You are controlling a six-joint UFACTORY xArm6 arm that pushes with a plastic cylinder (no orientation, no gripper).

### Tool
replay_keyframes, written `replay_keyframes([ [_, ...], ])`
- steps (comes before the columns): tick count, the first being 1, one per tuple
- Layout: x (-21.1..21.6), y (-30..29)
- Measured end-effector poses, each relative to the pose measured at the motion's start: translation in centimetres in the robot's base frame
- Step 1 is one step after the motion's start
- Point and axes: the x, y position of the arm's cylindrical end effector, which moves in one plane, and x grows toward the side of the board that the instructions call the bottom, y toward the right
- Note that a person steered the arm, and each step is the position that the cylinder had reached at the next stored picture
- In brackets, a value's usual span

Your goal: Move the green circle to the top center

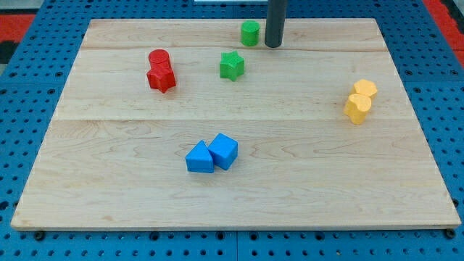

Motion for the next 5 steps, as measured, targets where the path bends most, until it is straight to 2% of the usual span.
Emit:
replay_keyframes([
  [5,-1.5,-3.2],
])
